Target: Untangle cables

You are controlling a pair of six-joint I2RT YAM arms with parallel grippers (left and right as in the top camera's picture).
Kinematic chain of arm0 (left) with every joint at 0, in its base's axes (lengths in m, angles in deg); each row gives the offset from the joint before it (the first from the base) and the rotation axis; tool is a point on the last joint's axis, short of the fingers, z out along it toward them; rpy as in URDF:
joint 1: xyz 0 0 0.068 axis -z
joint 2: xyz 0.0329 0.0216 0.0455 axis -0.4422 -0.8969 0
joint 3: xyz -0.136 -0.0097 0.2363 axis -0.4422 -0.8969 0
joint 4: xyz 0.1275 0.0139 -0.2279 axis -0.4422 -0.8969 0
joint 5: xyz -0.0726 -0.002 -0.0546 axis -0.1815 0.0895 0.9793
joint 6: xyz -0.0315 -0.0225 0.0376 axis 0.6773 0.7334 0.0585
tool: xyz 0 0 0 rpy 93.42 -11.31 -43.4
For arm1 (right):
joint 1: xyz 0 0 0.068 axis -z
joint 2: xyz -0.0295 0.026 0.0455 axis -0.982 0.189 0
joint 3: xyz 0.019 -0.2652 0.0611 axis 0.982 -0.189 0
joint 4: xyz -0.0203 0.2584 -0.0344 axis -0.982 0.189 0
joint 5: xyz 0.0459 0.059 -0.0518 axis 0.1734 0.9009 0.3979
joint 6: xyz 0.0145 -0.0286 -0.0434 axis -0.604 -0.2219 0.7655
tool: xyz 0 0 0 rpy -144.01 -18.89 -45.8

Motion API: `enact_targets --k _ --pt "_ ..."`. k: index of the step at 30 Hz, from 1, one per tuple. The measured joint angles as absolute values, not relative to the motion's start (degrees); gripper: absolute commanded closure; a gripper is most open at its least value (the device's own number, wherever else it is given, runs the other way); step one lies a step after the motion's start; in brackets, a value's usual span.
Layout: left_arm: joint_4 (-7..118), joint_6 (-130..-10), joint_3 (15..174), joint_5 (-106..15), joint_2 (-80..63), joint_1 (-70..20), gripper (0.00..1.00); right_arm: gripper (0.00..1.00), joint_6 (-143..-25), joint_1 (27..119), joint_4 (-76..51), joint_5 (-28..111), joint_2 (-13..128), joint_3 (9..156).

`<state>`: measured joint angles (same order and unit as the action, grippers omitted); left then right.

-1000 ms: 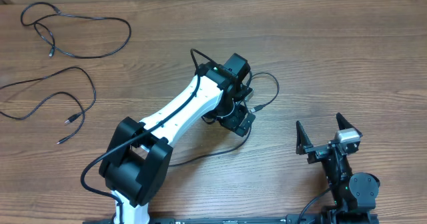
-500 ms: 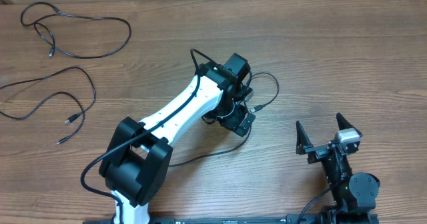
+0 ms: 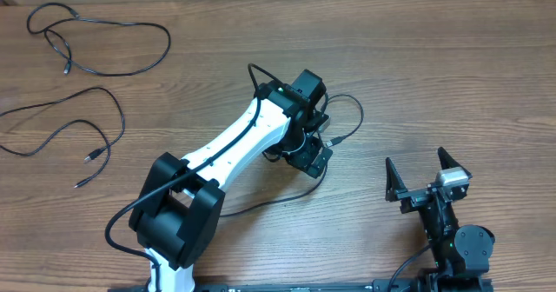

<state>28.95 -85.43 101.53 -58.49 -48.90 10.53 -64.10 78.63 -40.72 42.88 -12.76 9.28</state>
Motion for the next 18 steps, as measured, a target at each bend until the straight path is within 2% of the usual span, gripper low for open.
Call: enact_targets --k 18 --pt "29.4 -85.4 101.5 -59.4 -48.9 10.5 0.01 0.0 -64.1 78.6 -40.7 42.9 -12.8 9.3"
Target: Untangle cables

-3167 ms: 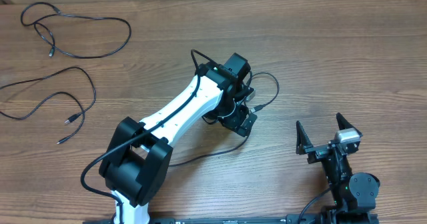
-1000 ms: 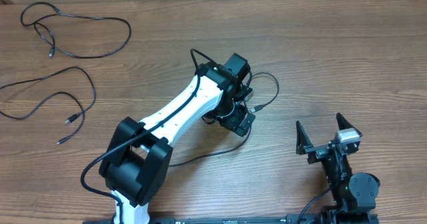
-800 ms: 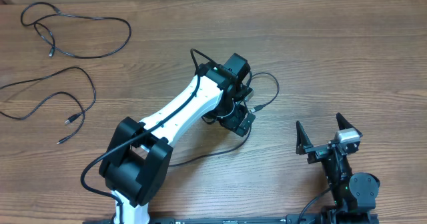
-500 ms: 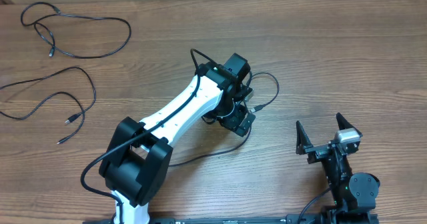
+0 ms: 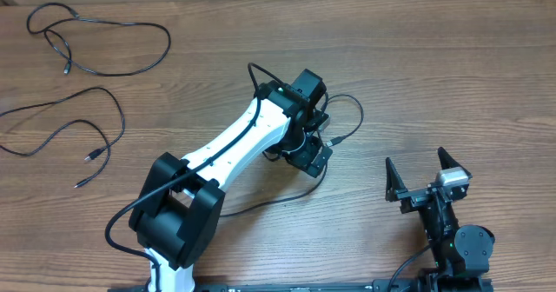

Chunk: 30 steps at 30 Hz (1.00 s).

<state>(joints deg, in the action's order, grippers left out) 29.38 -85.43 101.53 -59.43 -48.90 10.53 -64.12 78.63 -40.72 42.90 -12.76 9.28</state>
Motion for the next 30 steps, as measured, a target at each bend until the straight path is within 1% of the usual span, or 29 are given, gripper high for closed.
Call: enact_targets --k 12,19,25,30 --pt "30.6 -85.7 100.4 -59.3 -48.9 10.5 0.0 0.0 -64.1 78.6 -40.7 42.9 -12.8 9.3" --pt "35.7 -84.2 91.8 -58.9 -49.2 10.9 0.0 0.0 -64.1 78.6 -40.7 42.9 -12.8 9.3" --pt "37.8 -84.0 89.0 -59.1 -49.3 12.3 0.0 0.0 -64.1 78.6 -40.7 42.9 -12.8 9.3" --pt "38.0 -82.9 89.0 -63.2 -49.3 14.8 0.0 0.0 -64.1 78.6 -40.7 42.9 -12.8 9.3"
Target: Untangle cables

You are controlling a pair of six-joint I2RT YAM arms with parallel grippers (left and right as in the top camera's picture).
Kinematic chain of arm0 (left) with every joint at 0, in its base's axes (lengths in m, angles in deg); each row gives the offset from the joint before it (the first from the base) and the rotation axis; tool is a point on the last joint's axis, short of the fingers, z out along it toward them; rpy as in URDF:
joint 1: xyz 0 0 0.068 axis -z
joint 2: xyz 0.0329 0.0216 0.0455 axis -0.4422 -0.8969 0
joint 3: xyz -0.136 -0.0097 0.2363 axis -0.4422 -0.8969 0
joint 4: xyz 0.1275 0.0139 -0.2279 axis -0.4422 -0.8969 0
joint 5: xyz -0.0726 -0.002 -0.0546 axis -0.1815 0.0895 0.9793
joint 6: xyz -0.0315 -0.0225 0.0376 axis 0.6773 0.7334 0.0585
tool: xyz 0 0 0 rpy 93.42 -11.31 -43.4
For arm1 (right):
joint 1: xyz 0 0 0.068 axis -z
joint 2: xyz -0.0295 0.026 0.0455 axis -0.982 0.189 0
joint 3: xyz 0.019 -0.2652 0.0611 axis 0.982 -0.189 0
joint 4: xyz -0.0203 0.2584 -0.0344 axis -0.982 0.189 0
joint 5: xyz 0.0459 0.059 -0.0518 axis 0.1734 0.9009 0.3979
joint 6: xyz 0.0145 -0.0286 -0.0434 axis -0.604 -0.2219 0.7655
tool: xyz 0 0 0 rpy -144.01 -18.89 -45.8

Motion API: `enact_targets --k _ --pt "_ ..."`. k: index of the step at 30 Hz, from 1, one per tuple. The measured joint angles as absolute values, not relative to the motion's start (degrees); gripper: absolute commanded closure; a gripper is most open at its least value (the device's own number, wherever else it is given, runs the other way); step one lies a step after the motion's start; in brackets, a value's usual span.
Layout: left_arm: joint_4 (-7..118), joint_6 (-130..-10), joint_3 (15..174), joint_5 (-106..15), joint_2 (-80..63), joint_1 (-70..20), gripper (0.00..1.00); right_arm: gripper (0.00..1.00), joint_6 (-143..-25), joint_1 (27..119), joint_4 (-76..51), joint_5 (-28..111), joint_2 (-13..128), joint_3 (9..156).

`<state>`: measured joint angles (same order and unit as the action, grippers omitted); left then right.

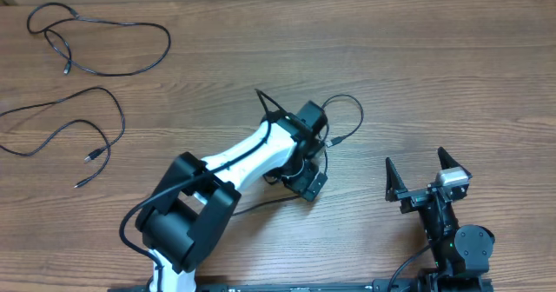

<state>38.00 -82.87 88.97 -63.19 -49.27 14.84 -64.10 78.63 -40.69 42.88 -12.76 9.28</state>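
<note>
One black cable [352,109] lies mid-table in a loop, its plug end [336,142] just right of my left gripper [310,181]. The white left arm reaches up from the front edge, and its black head covers the middle of that cable, so I cannot see whether its fingers are open or holding the cable. The cable's tail [261,204] runs out from under the gripper toward the arm's base. My right gripper [420,172] stands open near the front right, nothing between its fingers, well apart from the cable.
Two more black cables lie apart at the far left: one looped cable [130,70] at the back corner, and another cable [61,131] in front of it with its plug ends toward the middle. The brown wooden table [434,57] ends at the back wall.
My left gripper has moved toward the front edge, a little lower in the overhead view, with the arm folded in closer to its base. The cable loop and the right arm look unchanged.
At both earlier moments my left gripper sat over the middle cable beside its loop, without moving between them. Now it is nearer the front edge, still over the same cable. The right gripper stayed open at the front right throughout.
</note>
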Motion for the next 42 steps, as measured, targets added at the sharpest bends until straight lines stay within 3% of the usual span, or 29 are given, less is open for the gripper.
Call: enact_targets --k 13,42 --pt "39.0 -81.2 88.5 -71.0 -49.3 19.5 0.0 0.0 -64.1 78.6 -40.7 42.9 -12.8 9.3" --pt "39.0 -81.2 88.5 -71.8 -49.3 19.5 0.0 0.0 -64.1 78.6 -40.7 42.9 -12.8 9.3"
